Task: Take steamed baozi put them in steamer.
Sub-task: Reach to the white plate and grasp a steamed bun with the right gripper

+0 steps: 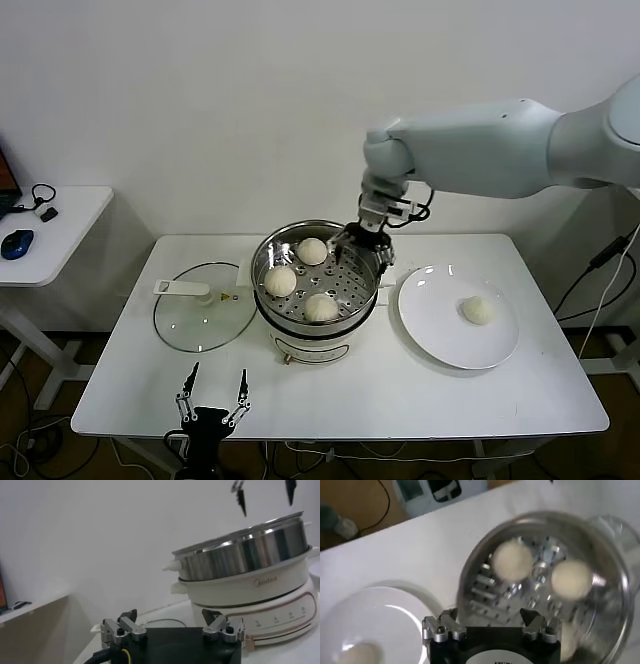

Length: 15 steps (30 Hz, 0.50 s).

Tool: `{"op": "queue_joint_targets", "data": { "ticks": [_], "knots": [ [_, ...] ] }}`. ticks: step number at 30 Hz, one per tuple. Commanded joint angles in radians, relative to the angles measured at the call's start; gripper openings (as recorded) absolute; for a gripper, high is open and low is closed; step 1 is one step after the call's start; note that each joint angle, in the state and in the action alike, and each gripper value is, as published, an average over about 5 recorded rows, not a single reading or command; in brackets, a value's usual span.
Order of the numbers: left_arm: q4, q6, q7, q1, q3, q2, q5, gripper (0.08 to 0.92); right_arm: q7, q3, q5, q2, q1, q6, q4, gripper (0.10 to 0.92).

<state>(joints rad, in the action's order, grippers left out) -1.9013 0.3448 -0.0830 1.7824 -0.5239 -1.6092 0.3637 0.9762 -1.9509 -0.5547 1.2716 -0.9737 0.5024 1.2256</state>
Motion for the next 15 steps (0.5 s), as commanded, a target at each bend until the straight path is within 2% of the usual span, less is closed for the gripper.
{"op": "queue_joint_targets", "data": {
  "ticks": [1,8,15],
  "knots": [
    [0.002,0.001,-0.001,0.003,0.005,-0.049,0.003,0.823,0.103,-0.153,-0.179,-0.155,-0.105,-0.293,0.028,0.823],
    [0.004,0.006,-0.005,0.007,0.006,-0.049,0.003,0.823,0.119,-0.232,-0.181,-0.281,-0.089,-0.385,0.036,0.823],
    [0.006,0.004,-0.007,0.009,0.013,-0.049,0.009,0.823,0.104,-0.199,-0.087,-0.383,0.008,-0.454,-0.017,0.823]
  ]
}}
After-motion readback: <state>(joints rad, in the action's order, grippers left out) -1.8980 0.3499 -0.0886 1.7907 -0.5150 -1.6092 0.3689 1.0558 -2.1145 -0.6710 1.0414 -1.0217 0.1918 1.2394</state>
